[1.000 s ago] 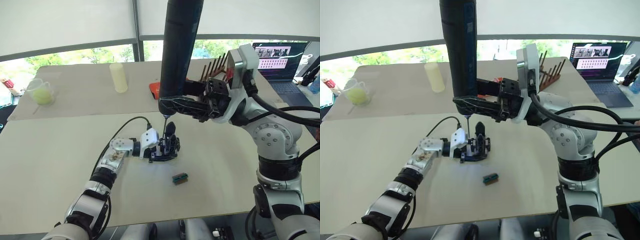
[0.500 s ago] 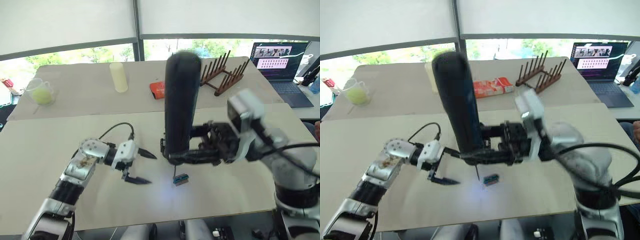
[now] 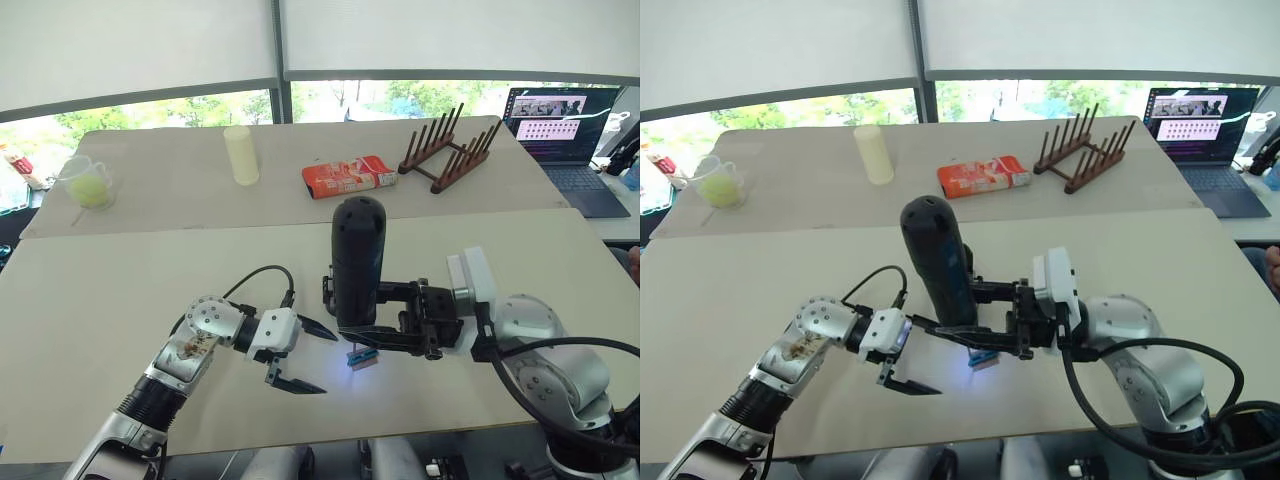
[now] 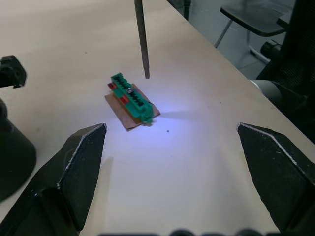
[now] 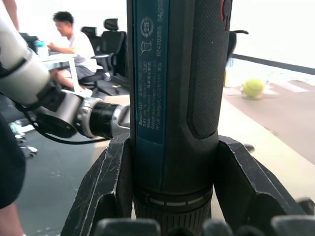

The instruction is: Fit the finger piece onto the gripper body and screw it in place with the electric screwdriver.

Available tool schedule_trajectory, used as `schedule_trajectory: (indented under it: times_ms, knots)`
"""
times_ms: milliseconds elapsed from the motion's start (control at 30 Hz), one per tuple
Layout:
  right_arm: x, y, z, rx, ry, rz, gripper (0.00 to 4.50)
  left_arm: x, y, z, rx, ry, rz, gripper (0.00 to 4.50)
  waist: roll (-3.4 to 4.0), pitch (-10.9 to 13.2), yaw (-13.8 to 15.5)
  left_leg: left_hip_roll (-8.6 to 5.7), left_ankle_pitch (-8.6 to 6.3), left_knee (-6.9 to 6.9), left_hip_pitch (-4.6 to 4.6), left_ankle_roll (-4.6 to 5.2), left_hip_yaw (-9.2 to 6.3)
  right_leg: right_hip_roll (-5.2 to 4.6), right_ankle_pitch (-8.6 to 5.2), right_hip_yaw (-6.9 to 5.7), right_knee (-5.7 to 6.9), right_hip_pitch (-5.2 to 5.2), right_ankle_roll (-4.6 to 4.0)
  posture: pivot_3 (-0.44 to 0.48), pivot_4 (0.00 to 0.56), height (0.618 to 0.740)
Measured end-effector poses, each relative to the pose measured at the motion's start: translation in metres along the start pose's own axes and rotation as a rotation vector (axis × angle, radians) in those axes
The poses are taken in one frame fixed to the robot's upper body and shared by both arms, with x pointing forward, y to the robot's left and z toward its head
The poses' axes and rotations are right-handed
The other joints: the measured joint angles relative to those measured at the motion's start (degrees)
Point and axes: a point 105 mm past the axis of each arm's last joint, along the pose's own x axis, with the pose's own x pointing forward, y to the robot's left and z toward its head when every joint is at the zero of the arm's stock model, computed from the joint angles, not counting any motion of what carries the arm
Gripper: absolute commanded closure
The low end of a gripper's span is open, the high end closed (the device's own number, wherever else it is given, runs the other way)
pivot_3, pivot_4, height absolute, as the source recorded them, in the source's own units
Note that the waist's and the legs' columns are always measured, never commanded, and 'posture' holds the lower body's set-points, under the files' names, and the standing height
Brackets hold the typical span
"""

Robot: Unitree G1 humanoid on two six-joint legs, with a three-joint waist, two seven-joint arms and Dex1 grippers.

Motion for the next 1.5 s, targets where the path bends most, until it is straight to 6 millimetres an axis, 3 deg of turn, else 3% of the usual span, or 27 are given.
schedule_trajectory:
  times_ms: [1500]
  knots:
    - [-0.013, -0.013, -0.007, -0.012, 0.024, -0.12, 2.61, 0.002, 0.012, -0.009, -0.001, -0.001, 0.046, 0.0, -0.01, 0.0, 0.01, 0.0, 0.0, 0.01, 0.01, 0.0, 0.0, 0.01, 0.0, 0.0, -0.01, 0.02, 0.0, 0.0, 0.15, 0.74]
